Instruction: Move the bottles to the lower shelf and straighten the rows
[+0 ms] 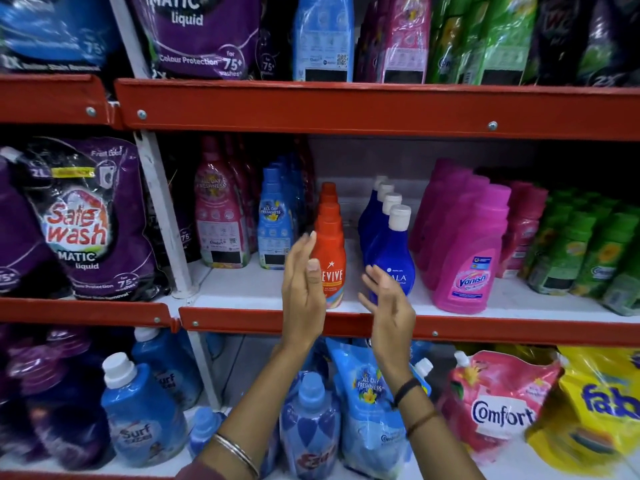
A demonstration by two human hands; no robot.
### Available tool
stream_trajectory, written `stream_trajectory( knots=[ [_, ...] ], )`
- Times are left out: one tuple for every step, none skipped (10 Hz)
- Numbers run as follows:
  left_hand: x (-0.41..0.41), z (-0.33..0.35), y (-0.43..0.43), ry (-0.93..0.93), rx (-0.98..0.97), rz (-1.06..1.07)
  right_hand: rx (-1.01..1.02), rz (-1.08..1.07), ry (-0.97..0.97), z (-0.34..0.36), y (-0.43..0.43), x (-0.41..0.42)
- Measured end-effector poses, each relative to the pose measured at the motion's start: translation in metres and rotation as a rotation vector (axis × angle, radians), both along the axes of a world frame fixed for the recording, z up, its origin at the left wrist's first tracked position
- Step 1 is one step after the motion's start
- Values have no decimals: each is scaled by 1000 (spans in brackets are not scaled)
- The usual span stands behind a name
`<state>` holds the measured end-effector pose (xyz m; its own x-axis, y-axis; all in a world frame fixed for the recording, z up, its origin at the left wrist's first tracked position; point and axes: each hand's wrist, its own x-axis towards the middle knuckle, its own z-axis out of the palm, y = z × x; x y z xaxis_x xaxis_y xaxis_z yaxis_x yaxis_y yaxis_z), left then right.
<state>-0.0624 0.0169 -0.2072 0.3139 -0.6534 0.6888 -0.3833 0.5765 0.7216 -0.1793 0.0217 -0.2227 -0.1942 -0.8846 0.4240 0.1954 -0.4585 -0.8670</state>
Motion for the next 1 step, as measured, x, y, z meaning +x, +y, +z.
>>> stream_trajectory(
  knots=[
    [-4,44,4,-227,-287,53,-24,-97,15,-17,38,-28]
  ],
)
